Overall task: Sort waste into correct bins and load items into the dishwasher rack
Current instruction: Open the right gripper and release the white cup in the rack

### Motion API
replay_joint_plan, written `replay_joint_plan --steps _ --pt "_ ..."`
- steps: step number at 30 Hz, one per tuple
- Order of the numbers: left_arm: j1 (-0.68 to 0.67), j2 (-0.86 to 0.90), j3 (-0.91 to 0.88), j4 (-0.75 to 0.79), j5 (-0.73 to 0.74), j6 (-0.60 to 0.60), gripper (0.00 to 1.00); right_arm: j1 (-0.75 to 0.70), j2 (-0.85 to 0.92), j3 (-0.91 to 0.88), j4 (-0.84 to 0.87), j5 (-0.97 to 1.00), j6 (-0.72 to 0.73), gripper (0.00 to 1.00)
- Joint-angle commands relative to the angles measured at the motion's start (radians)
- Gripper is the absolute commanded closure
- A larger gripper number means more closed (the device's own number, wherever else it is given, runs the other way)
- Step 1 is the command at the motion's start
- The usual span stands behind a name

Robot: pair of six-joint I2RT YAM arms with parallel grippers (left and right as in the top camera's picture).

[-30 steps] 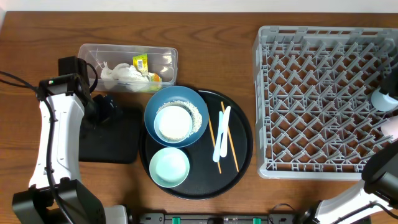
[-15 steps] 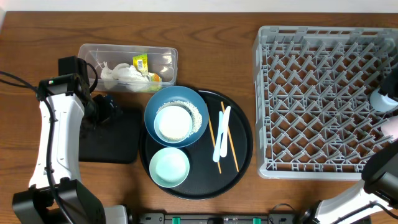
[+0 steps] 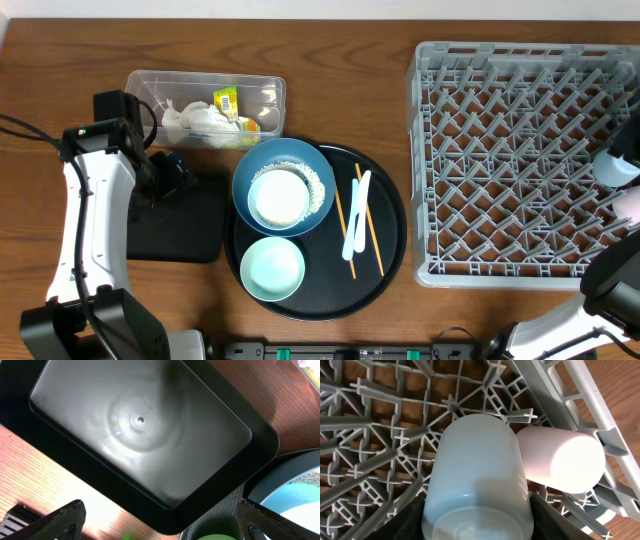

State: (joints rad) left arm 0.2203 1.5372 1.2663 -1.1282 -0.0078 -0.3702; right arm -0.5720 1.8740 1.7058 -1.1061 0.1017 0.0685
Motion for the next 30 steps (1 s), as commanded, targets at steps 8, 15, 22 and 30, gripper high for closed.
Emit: replay_joint_plan --steps 8,15,22,30 --pt "0.003 -0.013 -0.006 -0.003 -0.015 -0.010 0.03 -0.018 -0.028 0.003 0.024 0.007 0.024 0.82" --pt "0.003 -0.013 -0.006 -0.003 -0.016 -0.009 0.03 -0.020 -0.020 -0.004 0.029 0.007 0.024 0.82" --pt "0.003 -0.013 -0.006 -0.004 -0.016 -0.009 0.03 -0.029 -0.020 -0.004 0.021 0.007 0.024 0.80" --pt "0.003 -0.013 -0.006 -0.004 -0.016 -0.009 0.03 -0.031 -0.020 -0.005 0.021 0.007 0.024 0.49"
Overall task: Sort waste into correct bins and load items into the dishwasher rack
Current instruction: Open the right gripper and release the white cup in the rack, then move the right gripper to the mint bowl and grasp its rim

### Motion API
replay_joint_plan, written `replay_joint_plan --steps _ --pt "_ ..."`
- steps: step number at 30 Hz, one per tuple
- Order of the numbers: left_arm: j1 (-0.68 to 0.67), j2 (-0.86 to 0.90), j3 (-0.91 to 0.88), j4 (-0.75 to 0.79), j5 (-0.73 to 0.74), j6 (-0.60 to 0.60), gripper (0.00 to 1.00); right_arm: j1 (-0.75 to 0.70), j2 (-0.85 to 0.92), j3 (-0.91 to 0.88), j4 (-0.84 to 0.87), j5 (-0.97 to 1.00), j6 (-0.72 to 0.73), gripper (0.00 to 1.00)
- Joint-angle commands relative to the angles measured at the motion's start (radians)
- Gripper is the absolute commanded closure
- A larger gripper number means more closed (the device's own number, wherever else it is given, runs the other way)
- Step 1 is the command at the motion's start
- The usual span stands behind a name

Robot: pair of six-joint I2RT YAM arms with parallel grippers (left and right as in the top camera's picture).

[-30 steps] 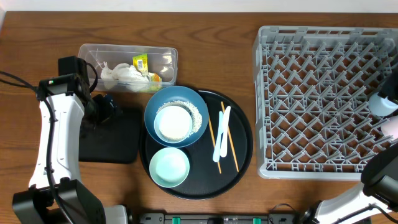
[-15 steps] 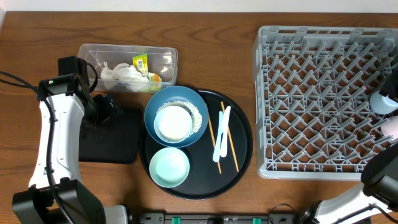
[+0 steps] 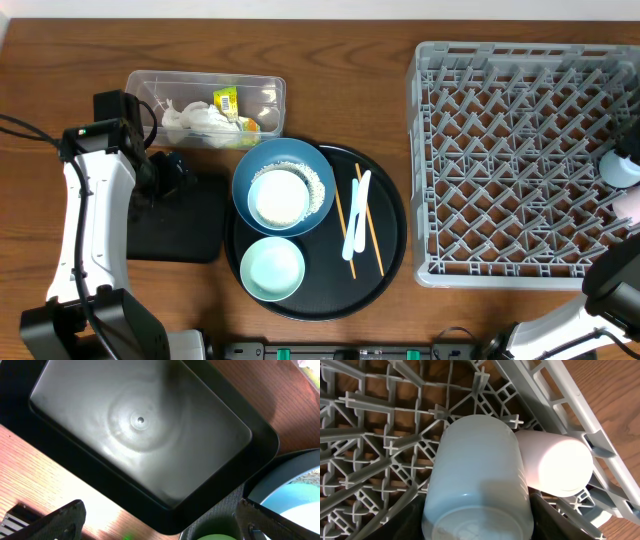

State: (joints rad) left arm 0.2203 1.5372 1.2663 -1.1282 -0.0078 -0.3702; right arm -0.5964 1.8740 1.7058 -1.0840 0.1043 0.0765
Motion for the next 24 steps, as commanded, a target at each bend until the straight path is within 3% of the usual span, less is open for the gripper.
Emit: replay_joint_plan --steps 1,9,20,24 --pt "0.003 -0.013 -0.006 -0.004 -0.016 -0.010 0.03 -0.006 -0.020 -0.005 -0.002 0.004 0.016 0.48" --pt "0.003 -0.013 -0.006 -0.004 -0.016 -0.010 0.03 -0.006 -0.020 -0.005 -0.002 0.004 0.016 0.34" --pt "0.003 -0.013 -0.006 -0.004 -0.015 -0.009 0.03 -0.006 -0.020 -0.005 -0.002 0.003 0.016 0.32" --pt "0.003 -0.013 -0.006 -0.004 -0.015 -0.010 0.03 -0.006 -0.020 -0.004 -0.001 -0.091 -0.008 0.28"
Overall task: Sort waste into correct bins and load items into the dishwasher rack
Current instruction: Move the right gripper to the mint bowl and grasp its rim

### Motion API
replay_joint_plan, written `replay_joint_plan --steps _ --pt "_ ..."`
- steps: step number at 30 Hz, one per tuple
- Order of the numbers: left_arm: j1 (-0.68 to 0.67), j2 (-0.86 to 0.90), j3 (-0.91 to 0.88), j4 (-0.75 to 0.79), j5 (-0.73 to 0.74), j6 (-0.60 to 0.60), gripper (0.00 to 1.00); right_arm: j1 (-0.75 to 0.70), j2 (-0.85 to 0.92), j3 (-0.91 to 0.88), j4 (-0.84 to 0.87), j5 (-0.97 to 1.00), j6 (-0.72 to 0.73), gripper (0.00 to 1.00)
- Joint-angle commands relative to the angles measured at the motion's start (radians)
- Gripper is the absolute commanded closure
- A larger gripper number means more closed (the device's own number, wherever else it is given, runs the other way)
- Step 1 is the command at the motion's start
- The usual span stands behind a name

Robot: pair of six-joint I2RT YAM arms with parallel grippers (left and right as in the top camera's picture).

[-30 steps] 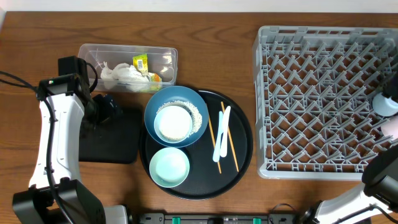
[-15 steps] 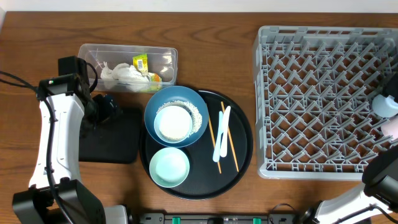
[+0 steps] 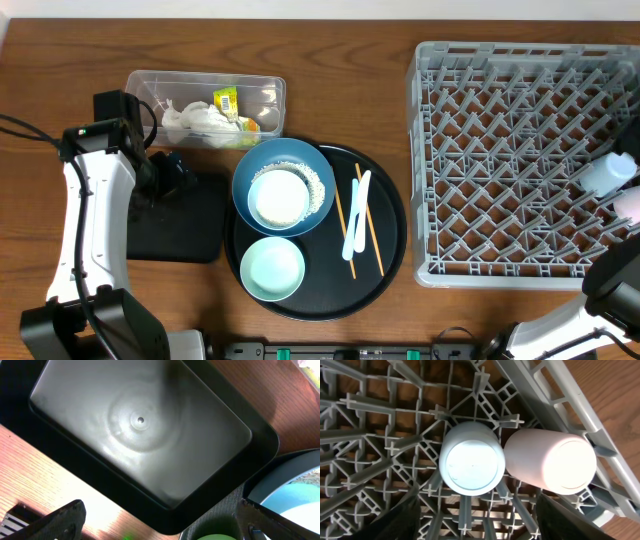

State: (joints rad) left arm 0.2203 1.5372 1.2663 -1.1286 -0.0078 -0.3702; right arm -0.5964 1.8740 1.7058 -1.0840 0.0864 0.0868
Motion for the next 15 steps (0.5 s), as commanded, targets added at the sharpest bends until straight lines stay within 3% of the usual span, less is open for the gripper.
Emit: replay_joint_plan --steps 1,8,15 --pt "0.003 -0.013 -0.006 -0.003 -0.015 -0.010 0.03 -0.005 -0.020 -0.005 -0.001 -0.126 -0.043 0.27" --pt "0.003 -0.013 -0.006 -0.004 -0.015 -0.009 0.03 0.061 -0.053 -0.004 -0.007 -0.538 -0.227 0.24" --pt "0.003 -0.013 -0.006 -0.004 -0.015 -0.009 0.03 0.312 -0.145 -0.004 -0.069 -0.562 -0.277 0.21"
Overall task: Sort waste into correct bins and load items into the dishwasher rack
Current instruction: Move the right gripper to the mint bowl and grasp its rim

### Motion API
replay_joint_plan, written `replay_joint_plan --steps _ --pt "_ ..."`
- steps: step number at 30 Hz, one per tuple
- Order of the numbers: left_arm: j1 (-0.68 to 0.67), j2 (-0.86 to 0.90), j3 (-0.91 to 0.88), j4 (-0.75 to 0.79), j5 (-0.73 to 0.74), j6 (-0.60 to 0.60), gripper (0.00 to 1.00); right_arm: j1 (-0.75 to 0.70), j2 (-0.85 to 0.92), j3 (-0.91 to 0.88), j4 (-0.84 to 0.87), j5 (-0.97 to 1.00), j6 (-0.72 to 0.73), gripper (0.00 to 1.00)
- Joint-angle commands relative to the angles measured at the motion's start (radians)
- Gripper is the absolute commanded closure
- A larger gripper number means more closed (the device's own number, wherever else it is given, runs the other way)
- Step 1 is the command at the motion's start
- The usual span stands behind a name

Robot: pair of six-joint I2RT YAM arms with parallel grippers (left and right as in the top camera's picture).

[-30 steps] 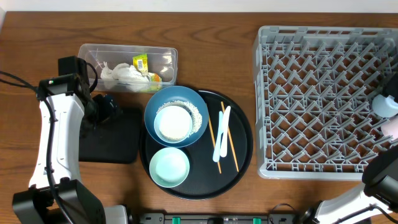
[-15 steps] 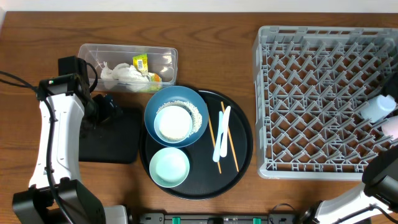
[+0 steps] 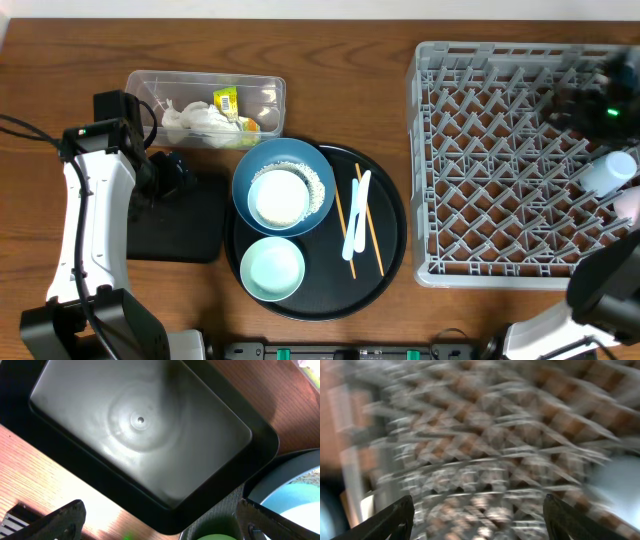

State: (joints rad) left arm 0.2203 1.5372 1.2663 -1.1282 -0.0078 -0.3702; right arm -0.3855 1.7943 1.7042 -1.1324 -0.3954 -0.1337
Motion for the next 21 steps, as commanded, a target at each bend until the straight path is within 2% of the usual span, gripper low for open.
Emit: replay_joint_plan --steps 1,5,10,15,21 --pt "0.003 -0.013 -0.006 -0.004 -0.015 -0.009 0.03 0.152 -0.071 -0.003 -0.039 -0.079 -0.056 0.21" --pt "0.003 -0.013 -0.006 -0.004 -0.016 -0.009 0.03 0.348 -0.066 -0.004 -0.113 -0.080 -0.053 0.21" --pt "0.003 -0.013 -0.006 -0.003 -0.016 -0.009 0.03 0.572 -0.047 -0.010 -0.164 -0.076 0.027 0.22" --pt "0.003 -0.013 -0.006 -0.003 -0.016 -0.009 0.03 0.779 -0.047 -0.062 -0.140 -0.063 0.126 0.22" --pt "0.003 -0.013 -0.006 -0.003 -0.015 -0.010 0.03 1.003 -0.047 -0.185 -0.027 0.031 0.278 0.23"
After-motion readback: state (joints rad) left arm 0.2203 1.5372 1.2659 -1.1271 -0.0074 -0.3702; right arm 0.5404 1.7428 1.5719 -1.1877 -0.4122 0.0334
